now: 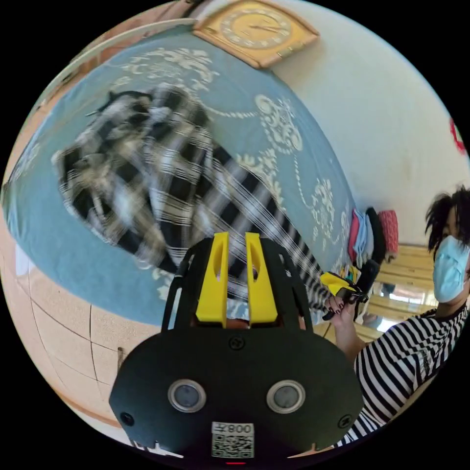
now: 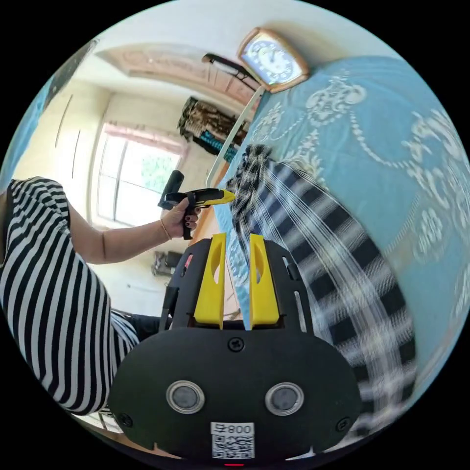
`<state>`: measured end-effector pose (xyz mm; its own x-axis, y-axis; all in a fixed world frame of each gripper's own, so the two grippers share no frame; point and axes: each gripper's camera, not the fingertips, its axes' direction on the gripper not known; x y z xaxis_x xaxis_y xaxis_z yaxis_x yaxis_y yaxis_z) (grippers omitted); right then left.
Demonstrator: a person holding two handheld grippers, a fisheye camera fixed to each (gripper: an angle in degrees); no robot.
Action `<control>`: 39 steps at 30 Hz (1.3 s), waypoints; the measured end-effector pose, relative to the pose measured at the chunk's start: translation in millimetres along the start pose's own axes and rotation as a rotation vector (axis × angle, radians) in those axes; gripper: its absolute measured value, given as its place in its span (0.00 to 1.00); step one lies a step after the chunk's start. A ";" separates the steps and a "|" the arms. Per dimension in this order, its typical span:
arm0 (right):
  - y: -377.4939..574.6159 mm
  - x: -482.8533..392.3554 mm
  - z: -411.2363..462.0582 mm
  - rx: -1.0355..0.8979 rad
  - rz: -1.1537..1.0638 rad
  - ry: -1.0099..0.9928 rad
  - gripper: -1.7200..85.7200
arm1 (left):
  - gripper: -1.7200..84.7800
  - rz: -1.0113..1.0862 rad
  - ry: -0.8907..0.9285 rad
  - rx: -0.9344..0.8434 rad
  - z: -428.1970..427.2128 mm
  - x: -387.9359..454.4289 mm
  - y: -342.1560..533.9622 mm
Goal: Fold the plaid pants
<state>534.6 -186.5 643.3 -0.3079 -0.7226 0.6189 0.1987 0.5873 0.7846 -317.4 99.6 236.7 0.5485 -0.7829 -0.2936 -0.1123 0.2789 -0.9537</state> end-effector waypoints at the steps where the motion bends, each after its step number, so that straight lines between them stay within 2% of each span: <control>1: -19.1 14.2 18.8 -0.045 -0.048 0.006 0.12 | 0.10 -0.044 -0.013 0.057 -21.3 -14.6 10.3; 5: -77.1 63.7 72.4 -0.124 -0.139 0.039 0.12 | 0.11 -0.056 0.009 0.179 -70.8 -38.6 28.9; 10: -161.7 159.3 127.0 -0.081 -0.114 0.134 0.12 | 0.13 0.193 -0.051 0.217 -108.7 -17.9 33.2; 15: -217.3 250.5 170.0 -0.101 -0.053 0.194 0.13 | 0.13 0.316 -0.139 0.213 -129.9 -5.8 51.2; 21: -243.5 331.9 212.8 -0.163 -0.053 0.182 0.12 | 0.13 0.296 -0.208 0.299 -180.6 -19.4 81.5; 27: -248.5 399.6 236.5 -0.195 -0.071 0.132 0.06 | 0.14 0.255 -0.204 0.289 -218.0 -39.5 105.1; 34: -245.8 457.1 239.3 -0.171 -0.128 -0.027 0.03 | 0.15 0.228 -0.213 0.339 -270.8 -58.4 131.8; 39: -241.3 485.3 257.6 -0.219 -0.188 -0.123 0.03 | 0.11 0.174 -0.186 0.386 -307.7 -80.3 146.4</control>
<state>97.5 -585.1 744.8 -0.4656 -0.7541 0.4633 0.3192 0.3451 0.8826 -632.8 32.2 100.6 0.6924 -0.6028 -0.3965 0.0817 0.6115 -0.7870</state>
